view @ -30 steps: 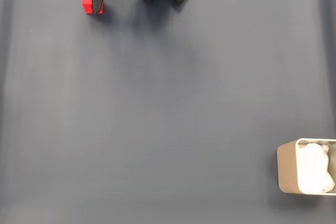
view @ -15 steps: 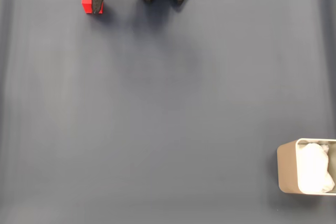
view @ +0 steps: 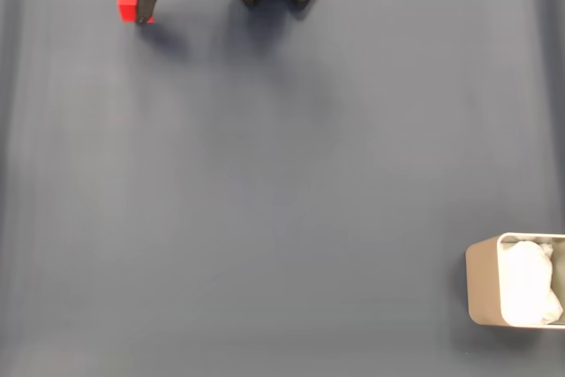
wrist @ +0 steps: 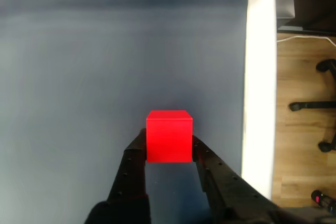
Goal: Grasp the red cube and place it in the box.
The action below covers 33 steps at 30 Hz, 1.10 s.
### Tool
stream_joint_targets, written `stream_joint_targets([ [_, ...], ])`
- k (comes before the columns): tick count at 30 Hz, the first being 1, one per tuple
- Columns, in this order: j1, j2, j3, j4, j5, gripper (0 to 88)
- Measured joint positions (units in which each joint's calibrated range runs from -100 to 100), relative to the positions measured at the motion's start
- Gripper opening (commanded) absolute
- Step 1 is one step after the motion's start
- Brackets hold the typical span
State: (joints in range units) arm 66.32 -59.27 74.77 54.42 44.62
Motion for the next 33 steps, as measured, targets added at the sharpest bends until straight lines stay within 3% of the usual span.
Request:
stream_joint_targets([
  [15, -14.8, 5.6, -17.0, 0.0, 3.6, 8.5],
  [33, -36.4, 4.1, -19.5, 1.0, 6.7, 9.0],
])
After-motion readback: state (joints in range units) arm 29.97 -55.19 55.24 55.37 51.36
